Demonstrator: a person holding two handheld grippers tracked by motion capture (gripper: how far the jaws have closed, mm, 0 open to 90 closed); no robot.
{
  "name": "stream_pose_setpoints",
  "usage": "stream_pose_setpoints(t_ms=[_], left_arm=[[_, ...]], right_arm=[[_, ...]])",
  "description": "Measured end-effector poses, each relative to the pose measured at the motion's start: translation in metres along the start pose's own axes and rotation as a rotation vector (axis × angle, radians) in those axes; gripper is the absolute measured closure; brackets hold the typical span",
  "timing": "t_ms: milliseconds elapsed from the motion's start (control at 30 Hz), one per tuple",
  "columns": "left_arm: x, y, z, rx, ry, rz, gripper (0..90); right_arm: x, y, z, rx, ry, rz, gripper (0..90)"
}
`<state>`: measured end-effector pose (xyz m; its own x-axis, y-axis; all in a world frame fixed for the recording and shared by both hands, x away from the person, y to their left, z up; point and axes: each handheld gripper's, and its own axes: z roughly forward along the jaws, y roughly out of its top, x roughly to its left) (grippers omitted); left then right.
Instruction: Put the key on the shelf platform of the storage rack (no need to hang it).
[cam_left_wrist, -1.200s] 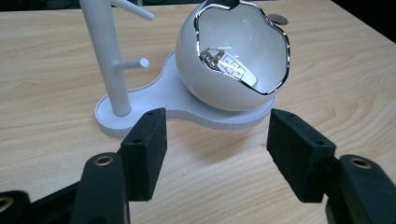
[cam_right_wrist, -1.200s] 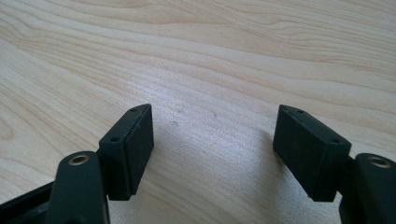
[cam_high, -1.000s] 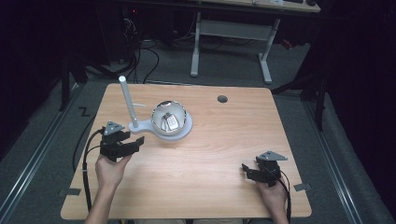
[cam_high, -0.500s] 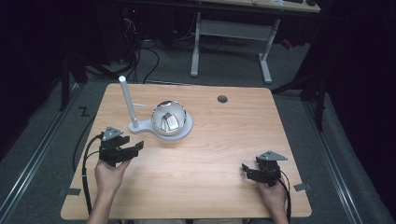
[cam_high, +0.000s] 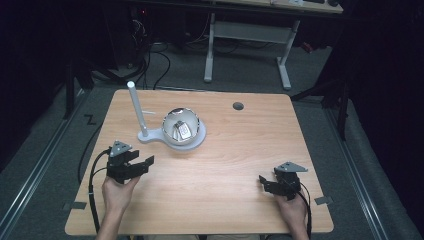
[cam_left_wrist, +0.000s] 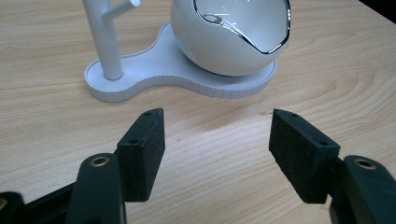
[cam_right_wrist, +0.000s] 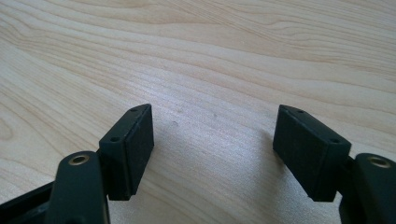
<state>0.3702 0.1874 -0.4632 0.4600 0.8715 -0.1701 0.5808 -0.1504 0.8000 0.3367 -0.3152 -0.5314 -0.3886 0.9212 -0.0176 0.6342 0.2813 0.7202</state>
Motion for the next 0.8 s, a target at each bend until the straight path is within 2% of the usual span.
stream_pose_setpoints(t_ms=[800], left_arm=[[-0.01, -0.028, 0.02, 0.046, -0.009, -0.008, 36.5]], right_arm=[[0.0, 0.0, 0.0, 0.0, 0.0, 0.0, 29.4]])
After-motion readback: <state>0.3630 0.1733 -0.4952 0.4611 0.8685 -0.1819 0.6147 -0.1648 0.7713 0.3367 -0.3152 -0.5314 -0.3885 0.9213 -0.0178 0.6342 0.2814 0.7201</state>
